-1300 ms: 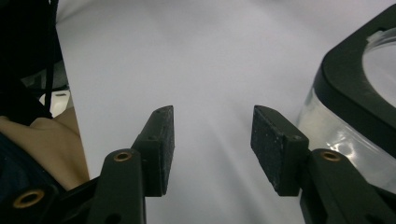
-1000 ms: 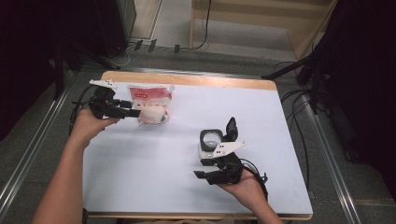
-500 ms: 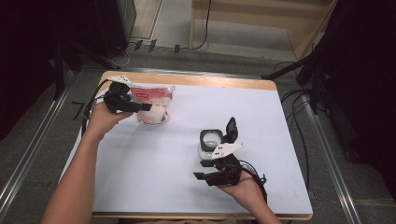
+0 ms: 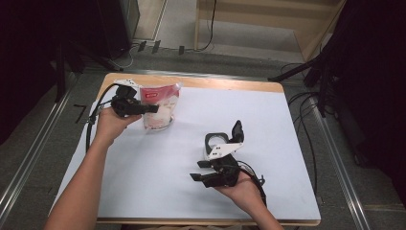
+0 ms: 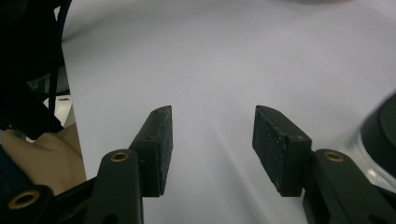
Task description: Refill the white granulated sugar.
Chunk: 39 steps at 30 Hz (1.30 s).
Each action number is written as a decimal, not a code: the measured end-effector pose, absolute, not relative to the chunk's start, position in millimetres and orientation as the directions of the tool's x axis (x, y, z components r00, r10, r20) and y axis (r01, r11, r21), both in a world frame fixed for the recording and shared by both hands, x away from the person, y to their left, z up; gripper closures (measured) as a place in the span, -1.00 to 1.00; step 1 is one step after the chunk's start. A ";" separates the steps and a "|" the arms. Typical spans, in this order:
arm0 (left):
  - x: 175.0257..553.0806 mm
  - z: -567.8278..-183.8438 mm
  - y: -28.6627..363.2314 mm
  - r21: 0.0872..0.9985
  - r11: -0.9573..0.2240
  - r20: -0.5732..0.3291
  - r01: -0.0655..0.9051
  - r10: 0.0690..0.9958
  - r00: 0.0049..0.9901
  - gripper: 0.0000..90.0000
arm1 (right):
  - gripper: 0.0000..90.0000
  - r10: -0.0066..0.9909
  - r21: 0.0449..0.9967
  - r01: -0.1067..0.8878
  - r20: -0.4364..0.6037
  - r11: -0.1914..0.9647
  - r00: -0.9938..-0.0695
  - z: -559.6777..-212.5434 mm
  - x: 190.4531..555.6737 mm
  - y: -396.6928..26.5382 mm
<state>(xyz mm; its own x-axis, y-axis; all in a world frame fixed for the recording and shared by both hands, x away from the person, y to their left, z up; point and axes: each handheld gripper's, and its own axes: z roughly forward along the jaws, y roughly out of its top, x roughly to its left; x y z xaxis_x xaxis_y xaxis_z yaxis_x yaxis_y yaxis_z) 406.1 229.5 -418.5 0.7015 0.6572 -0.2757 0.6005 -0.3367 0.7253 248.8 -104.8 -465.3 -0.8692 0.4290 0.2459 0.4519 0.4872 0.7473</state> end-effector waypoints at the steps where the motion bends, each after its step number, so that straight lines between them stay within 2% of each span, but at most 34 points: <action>1: 405.2 -417.9 226.9 0.720 -0.340 -0.275 0.605 0.660 0.699 0.65 | 0.07 0.426 0.748 0.451 0.247 0.487 -0.870 -464.4 249.2 -101.6; 8: 400.0 -415.0 219.4 0.702 -0.354 -0.263 0.618 0.678 0.687 0.98 | 0.05 0.428 0.747 0.438 0.227 0.499 -0.875 -461.9 257.0 -76.1; 10: 399.5 -412.1 218.7 0.684 -0.330 -0.291 0.651 0.694 0.658 1.00 | 0.05 0.440 0.752 0.444 0.227 0.488 -0.869 -461.8 260.0 -73.1; 15: 397.7 -406.5 216.3 0.673 -0.328 -0.308 0.662 0.690 0.655 1.00 | 0.05 0.452 0.763 0.451 0.234 0.463 -0.861 -464.5 265.2 -70.2; 21: 387.0 -389.6 215.5 0.671 -0.285 -0.400 0.685 0.638 0.657 1.00 | 0.06 0.432 0.778 0.460 0.271 0.428 -0.860 -467.1 264.6 -69.3; 29: 360.8 -358.9 205.6 0.701 -0.316 -0.388 0.640 0.584 0.713 1.00 | 0.11 0.441 0.781 0.448 0.249 0.435 -0.862 -472.3 261.6 -64.4; 34: 347.7 -348.5 200.9 0.710 -0.321 -0.406 0.626 0.540 0.737 1.00 | -0.08 0.465 0.797 0.435 0.223 0.419 -0.857 -474.1 261.1 -61.8; 39: 337.8 -341.6 198.8 0.706 -0.331 -0.420 0.626 0.516 0.747 1.00 | -0.02 0.490 0.782 0.479 0.259 0.399 -0.832 -476.4 263.1 -56.8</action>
